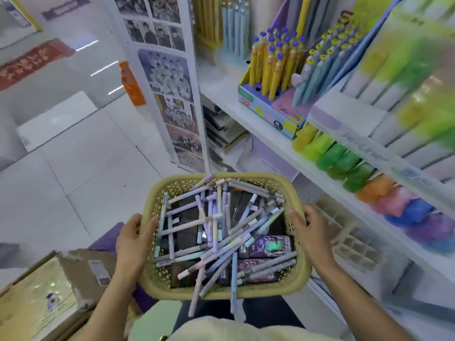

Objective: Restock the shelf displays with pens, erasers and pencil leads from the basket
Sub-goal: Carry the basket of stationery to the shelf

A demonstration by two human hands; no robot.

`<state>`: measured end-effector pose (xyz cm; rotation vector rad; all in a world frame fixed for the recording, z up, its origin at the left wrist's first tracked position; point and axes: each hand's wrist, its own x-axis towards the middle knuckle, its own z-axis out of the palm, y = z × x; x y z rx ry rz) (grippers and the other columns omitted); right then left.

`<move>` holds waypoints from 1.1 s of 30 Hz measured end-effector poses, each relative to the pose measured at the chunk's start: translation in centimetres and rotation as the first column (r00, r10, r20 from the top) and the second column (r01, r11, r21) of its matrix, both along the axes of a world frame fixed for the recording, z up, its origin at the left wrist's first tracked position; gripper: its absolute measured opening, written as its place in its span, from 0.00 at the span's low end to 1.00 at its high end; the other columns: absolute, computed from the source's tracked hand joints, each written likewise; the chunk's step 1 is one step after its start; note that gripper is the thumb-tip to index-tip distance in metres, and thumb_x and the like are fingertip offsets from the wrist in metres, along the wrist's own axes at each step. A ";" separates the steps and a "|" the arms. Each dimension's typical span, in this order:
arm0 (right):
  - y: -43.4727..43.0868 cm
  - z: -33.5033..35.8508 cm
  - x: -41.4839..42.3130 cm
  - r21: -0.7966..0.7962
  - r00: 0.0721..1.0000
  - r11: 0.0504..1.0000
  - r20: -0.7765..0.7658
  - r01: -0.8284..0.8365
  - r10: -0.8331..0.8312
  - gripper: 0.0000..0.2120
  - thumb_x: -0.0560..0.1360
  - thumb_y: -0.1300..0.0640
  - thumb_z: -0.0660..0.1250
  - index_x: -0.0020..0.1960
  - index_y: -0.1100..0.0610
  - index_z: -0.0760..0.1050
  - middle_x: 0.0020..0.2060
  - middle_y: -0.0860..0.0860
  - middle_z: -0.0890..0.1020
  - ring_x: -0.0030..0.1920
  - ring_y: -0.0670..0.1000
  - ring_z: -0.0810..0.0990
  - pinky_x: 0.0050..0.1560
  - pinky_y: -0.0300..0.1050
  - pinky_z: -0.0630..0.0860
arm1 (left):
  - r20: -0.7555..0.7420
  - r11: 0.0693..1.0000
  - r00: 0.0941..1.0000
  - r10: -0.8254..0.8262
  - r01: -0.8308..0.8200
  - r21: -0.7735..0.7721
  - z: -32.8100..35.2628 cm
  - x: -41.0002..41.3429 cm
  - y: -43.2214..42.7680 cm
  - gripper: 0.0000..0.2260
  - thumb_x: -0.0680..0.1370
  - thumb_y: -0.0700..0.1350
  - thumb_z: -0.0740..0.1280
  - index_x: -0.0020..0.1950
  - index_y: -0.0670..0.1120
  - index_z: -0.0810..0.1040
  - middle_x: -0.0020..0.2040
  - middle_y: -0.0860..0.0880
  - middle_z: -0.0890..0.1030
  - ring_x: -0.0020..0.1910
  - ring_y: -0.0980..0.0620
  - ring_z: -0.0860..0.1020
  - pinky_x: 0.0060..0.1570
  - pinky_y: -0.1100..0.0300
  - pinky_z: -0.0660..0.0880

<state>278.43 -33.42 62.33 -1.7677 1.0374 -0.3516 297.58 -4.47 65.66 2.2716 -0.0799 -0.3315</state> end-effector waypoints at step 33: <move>11.1 -32.1 -7.4 0.077 0.688 0.712 -0.350 0.698 -0.636 0.14 0.78 0.48 0.65 0.39 0.54 0.68 0.27 0.49 0.76 0.25 0.41 0.72 0.26 0.35 0.66 | -0.269 0.596 0.654 -0.707 0.755 0.273 -35.8 8.4 -12.3 0.18 0.80 0.52 0.62 0.37 0.42 0.65 0.29 0.42 0.73 0.30 0.43 0.72 0.31 0.54 0.64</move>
